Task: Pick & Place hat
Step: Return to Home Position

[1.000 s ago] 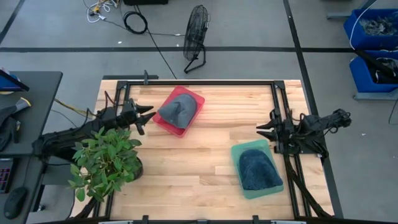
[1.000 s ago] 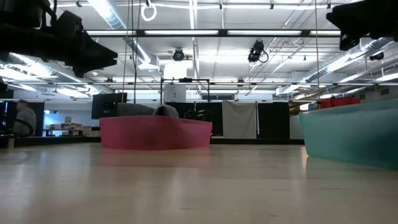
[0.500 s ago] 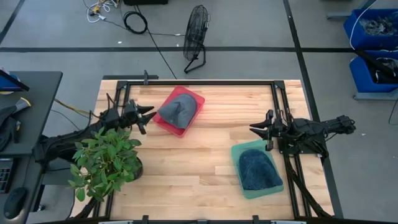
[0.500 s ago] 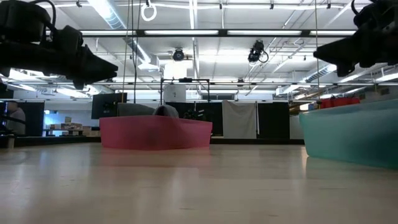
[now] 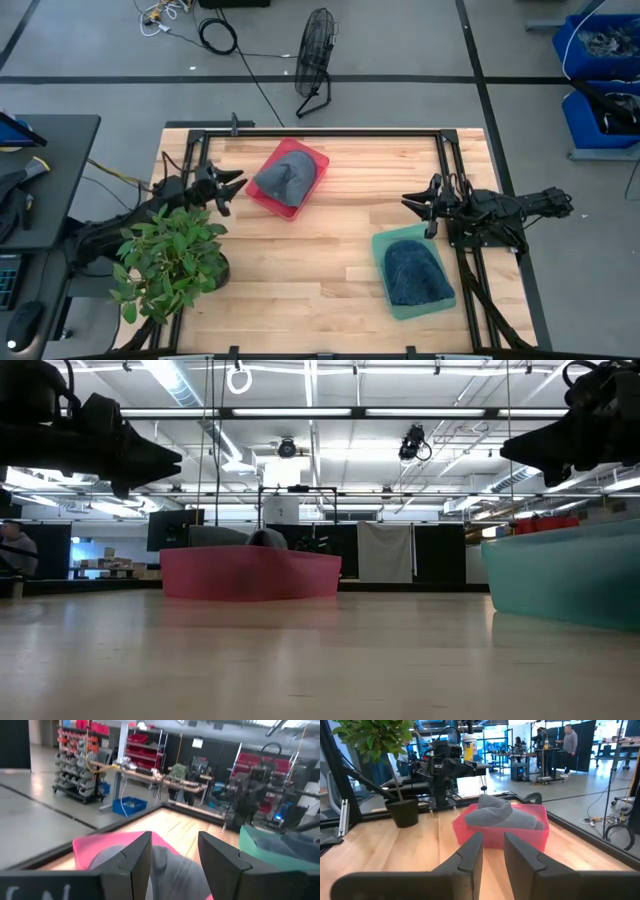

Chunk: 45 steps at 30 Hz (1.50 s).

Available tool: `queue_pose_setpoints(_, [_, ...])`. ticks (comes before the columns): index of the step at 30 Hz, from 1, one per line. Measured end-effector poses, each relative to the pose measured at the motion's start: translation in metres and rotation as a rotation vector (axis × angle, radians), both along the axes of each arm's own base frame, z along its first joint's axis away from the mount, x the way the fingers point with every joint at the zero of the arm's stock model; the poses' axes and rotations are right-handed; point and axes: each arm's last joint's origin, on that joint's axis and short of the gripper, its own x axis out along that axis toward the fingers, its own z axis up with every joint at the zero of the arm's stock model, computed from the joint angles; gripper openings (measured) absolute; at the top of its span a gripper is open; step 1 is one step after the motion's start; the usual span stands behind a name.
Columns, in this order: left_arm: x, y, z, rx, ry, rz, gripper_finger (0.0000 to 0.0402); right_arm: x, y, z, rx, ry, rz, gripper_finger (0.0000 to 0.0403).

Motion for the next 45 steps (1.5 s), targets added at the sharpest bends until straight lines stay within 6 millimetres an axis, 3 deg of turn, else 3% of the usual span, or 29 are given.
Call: queue_pose_setpoints(45, [-0.0038,-0.0017,-0.0015,-0.010,-0.004,0.000,0.0165,-0.0004,-0.0013,0.0004,-0.050,0.011,-0.047,0.0084])
